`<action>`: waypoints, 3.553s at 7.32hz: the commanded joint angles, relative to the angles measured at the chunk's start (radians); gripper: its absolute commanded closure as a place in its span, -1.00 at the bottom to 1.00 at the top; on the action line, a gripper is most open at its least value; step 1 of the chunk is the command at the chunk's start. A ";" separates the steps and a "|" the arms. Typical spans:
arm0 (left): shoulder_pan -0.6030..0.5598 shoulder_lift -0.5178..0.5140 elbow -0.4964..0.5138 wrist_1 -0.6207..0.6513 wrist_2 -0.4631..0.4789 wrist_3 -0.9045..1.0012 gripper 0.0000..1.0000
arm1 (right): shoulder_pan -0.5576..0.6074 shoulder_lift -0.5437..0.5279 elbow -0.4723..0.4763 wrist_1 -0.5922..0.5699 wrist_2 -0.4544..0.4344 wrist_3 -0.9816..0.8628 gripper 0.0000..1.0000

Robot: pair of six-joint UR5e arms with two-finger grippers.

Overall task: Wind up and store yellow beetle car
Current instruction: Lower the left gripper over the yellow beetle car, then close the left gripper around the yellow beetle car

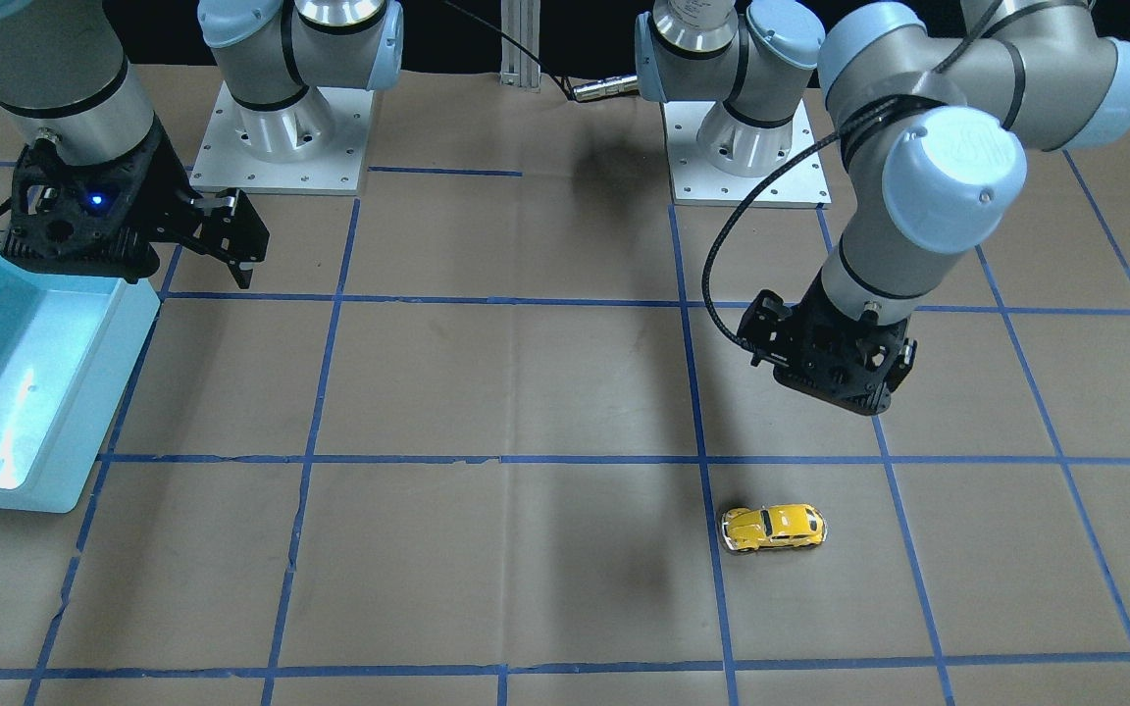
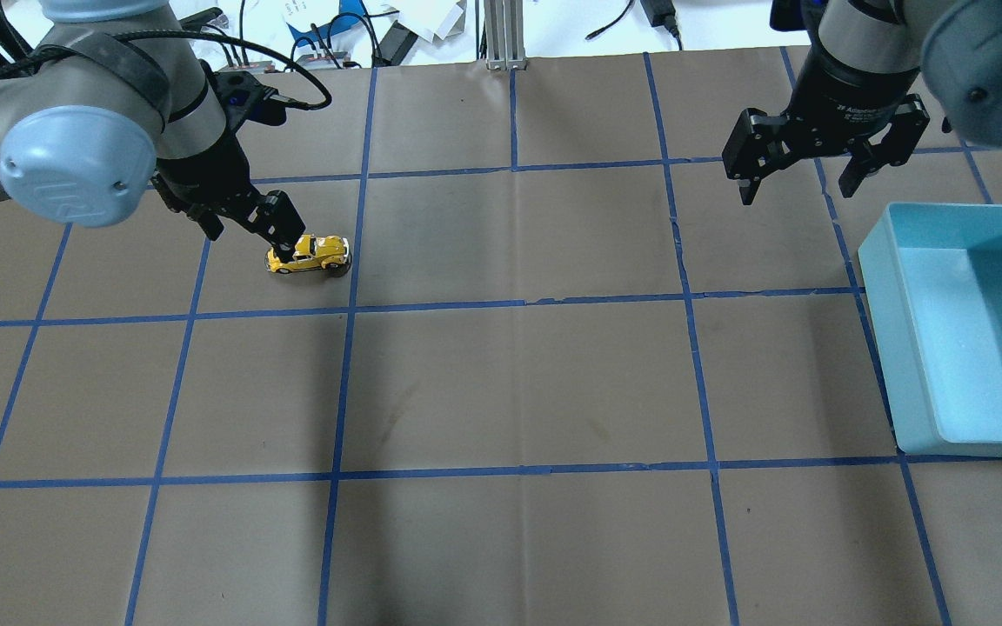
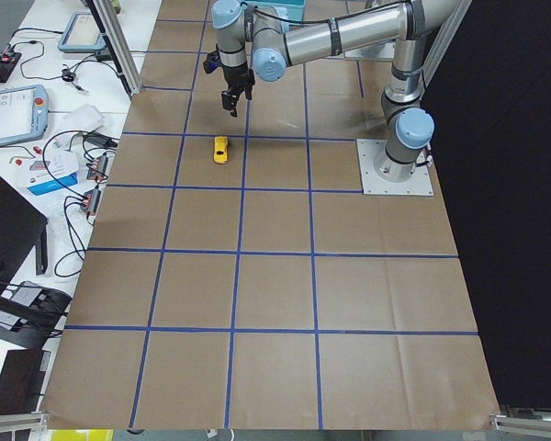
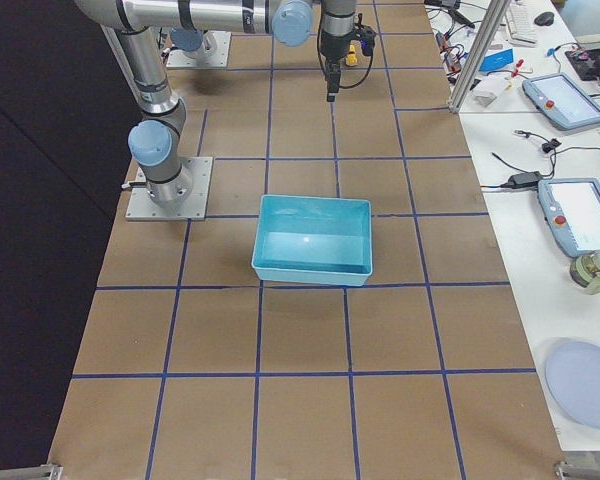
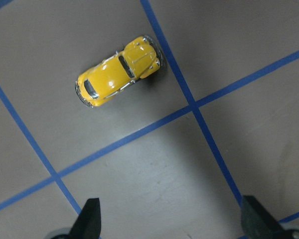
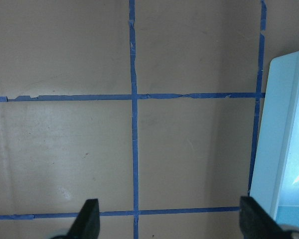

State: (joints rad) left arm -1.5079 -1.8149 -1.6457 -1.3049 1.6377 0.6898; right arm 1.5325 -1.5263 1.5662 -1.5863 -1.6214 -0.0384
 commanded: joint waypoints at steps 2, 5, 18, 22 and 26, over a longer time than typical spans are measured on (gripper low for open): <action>0.003 -0.064 0.009 0.091 -0.022 0.658 -1.00 | 0.000 0.000 0.000 0.000 0.000 0.000 -1.00; 0.056 -0.086 -0.022 0.116 -0.119 0.979 -1.00 | 0.000 0.000 0.000 0.000 0.000 0.000 -1.00; 0.071 -0.250 -0.079 0.392 -0.116 0.981 -1.00 | 0.000 0.000 0.000 0.000 0.000 -0.003 -1.00; 0.071 -0.259 -0.077 0.392 -0.105 0.976 -1.00 | 0.000 0.000 0.000 0.003 0.000 -0.003 -1.00; 0.071 -0.288 -0.063 0.392 -0.111 0.976 -1.00 | 0.000 0.000 0.000 0.006 0.000 0.000 -1.00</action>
State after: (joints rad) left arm -1.4373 -2.0857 -1.7190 -0.9131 1.5261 1.6643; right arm 1.5325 -1.5263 1.5662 -1.5820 -1.6214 -0.0403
